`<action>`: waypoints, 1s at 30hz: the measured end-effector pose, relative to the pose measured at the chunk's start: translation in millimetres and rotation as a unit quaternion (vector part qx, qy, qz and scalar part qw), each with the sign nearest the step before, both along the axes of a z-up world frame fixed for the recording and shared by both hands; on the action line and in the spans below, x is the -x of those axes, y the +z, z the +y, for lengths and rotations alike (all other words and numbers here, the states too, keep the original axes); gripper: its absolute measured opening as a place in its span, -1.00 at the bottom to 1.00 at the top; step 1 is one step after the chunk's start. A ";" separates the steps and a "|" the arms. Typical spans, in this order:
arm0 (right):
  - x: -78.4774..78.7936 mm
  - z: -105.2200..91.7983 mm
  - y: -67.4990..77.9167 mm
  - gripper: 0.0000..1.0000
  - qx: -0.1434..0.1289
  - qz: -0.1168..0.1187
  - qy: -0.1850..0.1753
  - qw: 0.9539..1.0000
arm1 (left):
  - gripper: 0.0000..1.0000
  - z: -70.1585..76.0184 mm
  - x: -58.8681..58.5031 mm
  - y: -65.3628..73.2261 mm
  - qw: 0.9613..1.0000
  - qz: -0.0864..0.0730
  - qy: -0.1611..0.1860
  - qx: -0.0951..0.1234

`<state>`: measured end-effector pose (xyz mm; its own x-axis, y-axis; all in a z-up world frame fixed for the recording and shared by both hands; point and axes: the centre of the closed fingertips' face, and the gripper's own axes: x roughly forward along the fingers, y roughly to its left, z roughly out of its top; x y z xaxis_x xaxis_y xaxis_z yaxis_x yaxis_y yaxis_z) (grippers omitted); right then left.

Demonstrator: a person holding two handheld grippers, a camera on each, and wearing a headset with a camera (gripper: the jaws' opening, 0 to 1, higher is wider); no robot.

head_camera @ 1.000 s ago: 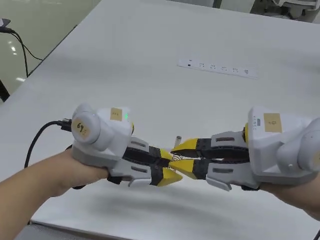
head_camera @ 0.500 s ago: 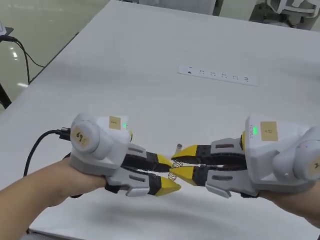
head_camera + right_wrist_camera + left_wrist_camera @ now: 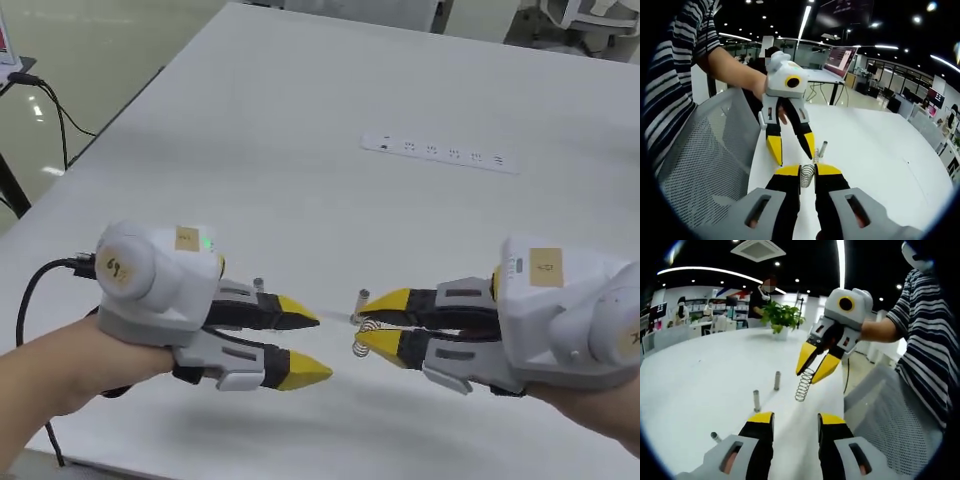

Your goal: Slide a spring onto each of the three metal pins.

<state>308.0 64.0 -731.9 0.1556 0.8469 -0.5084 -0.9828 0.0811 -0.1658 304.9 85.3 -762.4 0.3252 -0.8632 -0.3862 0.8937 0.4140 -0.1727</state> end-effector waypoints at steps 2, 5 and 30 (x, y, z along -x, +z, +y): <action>-0.7 -0.7 -0.5 -0.87 0.000 0.000 -0.002 1.000 | -0.38 5.1 0.6 -0.7 1.000 0.001 0.004 -0.003; -3.0 -2.1 -1.2 -0.87 0.002 -0.004 -0.007 1.000 | -0.28 14.5 -2.5 0.7 1.000 0.001 0.021 -0.001; -19.0 -12.3 -12.1 -0.87 0.015 -0.007 -0.035 0.999 | 0.81 79.9 -15.7 -1.2 0.991 -0.010 0.132 -0.001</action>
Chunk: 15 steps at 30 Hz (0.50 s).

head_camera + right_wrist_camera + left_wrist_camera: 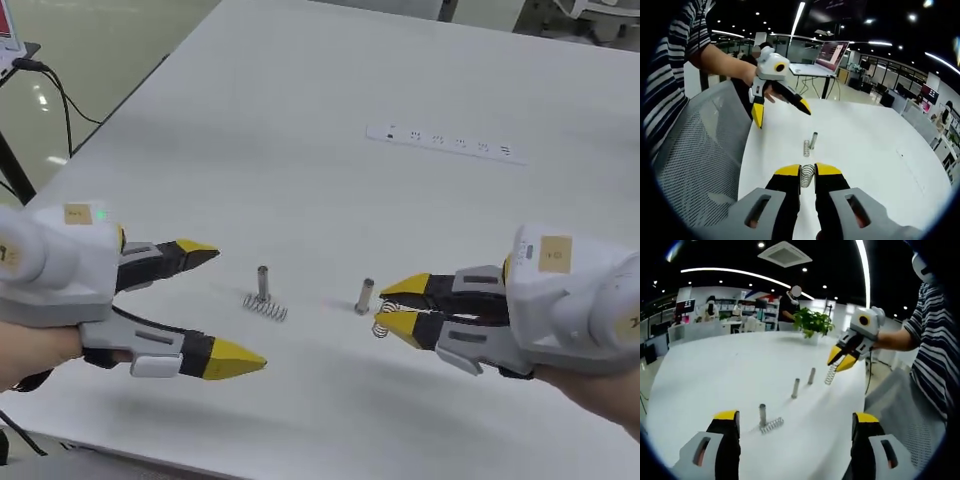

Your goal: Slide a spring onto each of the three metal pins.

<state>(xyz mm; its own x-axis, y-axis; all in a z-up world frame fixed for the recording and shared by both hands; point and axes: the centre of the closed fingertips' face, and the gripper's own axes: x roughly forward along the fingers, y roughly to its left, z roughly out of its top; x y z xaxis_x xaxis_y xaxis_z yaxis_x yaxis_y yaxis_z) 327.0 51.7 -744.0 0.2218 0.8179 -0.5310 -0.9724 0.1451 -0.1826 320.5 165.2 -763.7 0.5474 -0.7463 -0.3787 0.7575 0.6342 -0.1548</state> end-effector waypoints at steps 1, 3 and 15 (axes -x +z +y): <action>-0.6 0.1 0.0 -0.87 0.000 -0.001 0.000 1.000 | 0.85 1.1 -0.2 -0.2 1.000 0.000 0.003 0.001; -2.3 0.9 -0.4 -0.87 0.001 0.001 -0.002 1.000 | 0.93 3.6 -1.0 -0.7 1.000 -0.001 0.010 0.003; -34.4 1.6 2.8 -0.87 -0.007 -0.001 -0.043 0.999 | 0.96 12.3 -2.8 -0.8 1.000 -0.003 0.029 0.008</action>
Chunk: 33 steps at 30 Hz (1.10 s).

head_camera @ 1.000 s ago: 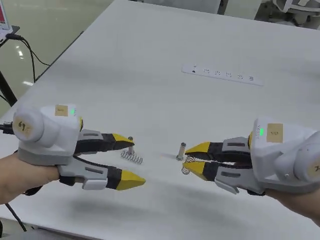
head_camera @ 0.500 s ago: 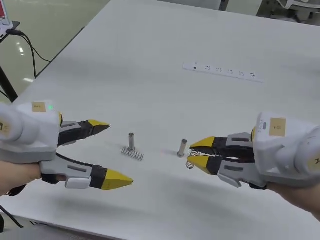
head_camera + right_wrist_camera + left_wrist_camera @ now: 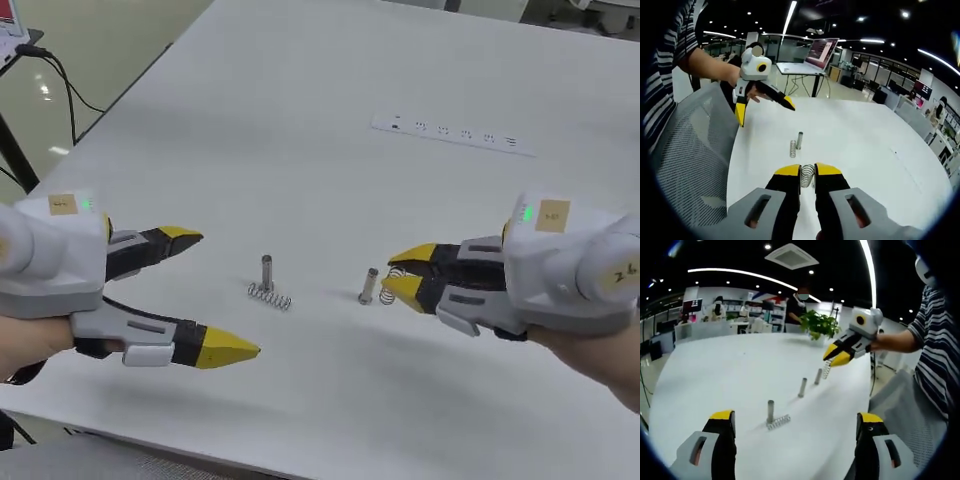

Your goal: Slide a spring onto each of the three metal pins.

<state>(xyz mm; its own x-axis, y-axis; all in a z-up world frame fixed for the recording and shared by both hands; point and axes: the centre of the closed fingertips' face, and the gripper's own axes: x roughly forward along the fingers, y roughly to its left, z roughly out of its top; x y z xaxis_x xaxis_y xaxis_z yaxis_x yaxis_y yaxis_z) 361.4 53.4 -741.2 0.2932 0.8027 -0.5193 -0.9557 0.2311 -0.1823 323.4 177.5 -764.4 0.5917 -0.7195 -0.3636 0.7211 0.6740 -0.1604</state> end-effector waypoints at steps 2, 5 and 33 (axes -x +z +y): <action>-7.3 0.8 1.8 -0.87 -0.008 0.005 -0.012 1.000 | 0.96 0.7 -0.7 -0.2 1.000 0.000 0.002 -0.001; -15.9 1.9 2.3 -0.87 -0.017 0.011 -0.025 0.999 | 0.96 -0.2 -0.3 0.2 1.000 0.000 0.002 0.000; -37.9 10.4 -7.1 -0.86 -0.013 0.030 -0.055 0.998 | 0.96 5.0 1.0 1.9 1.000 -0.001 0.015 0.001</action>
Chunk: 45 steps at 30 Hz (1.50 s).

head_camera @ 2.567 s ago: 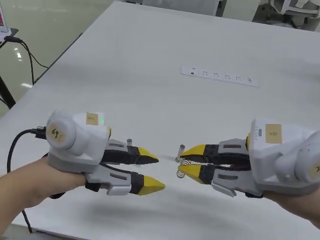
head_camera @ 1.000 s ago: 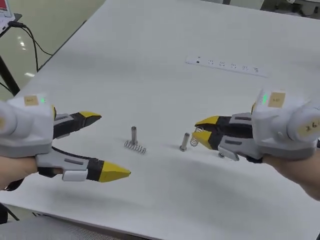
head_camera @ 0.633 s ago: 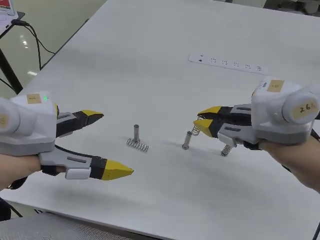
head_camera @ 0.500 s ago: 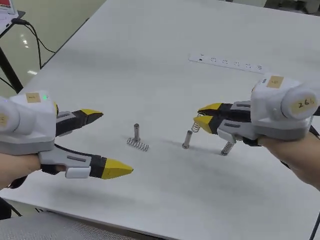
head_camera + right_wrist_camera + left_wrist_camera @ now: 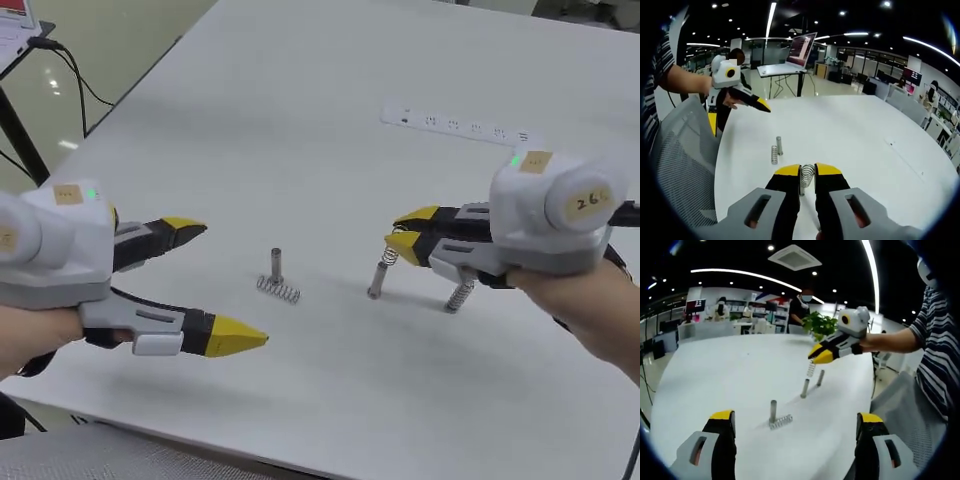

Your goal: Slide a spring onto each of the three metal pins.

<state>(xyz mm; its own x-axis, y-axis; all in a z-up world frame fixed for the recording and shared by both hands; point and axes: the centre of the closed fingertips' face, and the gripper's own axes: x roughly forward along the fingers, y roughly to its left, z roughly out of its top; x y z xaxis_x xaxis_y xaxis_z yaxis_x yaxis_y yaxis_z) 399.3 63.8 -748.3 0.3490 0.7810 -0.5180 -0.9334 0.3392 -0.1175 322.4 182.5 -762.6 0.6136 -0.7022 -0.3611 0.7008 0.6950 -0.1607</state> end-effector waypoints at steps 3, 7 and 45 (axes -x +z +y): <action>-1.2 -0.5 -1.6 -0.86 0.003 0.000 -0.001 1.000 | 0.96 1.1 -0.2 -0.5 1.000 0.000 0.001 -0.002; -0.9 0.3 -2.9 -0.86 0.002 0.001 0.000 1.000 | 0.96 1.5 -0.2 -0.9 1.000 0.002 0.000 -0.004; -3.6 3.0 -63.9 -0.85 0.051 0.031 0.000 0.998 | 0.93 1.4 -0.8 -4.0 1.000 0.003 0.003 -0.005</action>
<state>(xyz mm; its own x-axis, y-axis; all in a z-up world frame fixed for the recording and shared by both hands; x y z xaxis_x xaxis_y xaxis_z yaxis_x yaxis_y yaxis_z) 402.9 66.7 -812.2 0.3146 0.7230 -0.6151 -0.9396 0.3290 -0.0939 323.1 183.9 -766.5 0.6154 -0.6945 -0.3728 0.6954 0.7010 -0.1581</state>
